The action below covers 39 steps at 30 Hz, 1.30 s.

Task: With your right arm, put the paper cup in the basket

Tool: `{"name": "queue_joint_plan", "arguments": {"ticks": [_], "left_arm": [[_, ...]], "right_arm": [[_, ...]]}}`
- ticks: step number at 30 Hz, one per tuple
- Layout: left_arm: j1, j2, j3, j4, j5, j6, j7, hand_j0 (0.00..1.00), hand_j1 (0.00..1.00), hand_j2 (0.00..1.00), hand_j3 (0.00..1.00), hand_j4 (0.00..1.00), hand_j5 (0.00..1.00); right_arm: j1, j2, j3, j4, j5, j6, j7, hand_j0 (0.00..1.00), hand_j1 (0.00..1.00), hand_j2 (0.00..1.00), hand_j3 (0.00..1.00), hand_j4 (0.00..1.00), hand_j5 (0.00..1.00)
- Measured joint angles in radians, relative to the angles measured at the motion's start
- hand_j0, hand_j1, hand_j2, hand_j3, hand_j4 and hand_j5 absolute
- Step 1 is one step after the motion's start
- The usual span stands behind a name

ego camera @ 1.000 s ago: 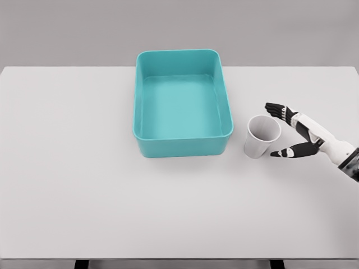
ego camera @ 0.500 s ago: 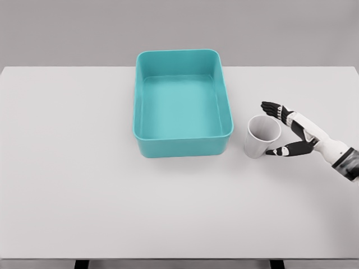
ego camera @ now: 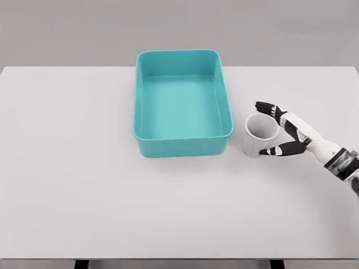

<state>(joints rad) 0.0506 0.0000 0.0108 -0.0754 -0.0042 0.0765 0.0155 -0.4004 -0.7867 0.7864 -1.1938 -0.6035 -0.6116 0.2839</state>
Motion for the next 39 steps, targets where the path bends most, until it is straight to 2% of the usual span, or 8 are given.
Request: {"name": "queue_joint_plan", "arguments": {"ticks": [34, 35, 37, 39], "left_arm": [[0.000, 0.000, 0.000, 0.000, 0.000, 0.000, 0.000, 1.00, 1.00, 1.00, 1.00, 1.00, 1.00], [0.000, 0.000, 0.000, 0.000, 0.000, 0.000, 0.000, 1.00, 1.00, 1.00, 1.00, 1.00, 1.00], [0.000, 0.000, 0.000, 0.000, 0.000, 0.000, 0.000, 1.00, 1.00, 1.00, 1.00, 1.00, 1.00], [0.000, 0.000, 0.000, 0.000, 0.000, 0.000, 0.000, 1.00, 1.00, 1.00, 1.00, 1.00, 1.00]], "right_arm": [[0.002, 0.018, 0.003, -0.040, 0.014, 0.000, 0.003, 1.00, 1.00, 1.00, 1.00, 1.00, 1.00], [0.002, 0.018, 0.003, -0.041, 0.014, 0.000, 0.003, 0.98, 0.98, 0.98, 0.98, 0.98, 0.98], [0.002, 0.018, 0.003, -0.043, 0.015, 0.000, 0.003, 0.87, 0.87, 0.87, 0.87, 0.87, 0.87], [0.003, 0.017, 0.003, -0.044, 0.015, 0.000, 0.003, 0.67, 0.67, 0.67, 0.67, 0.67, 0.67]]}}
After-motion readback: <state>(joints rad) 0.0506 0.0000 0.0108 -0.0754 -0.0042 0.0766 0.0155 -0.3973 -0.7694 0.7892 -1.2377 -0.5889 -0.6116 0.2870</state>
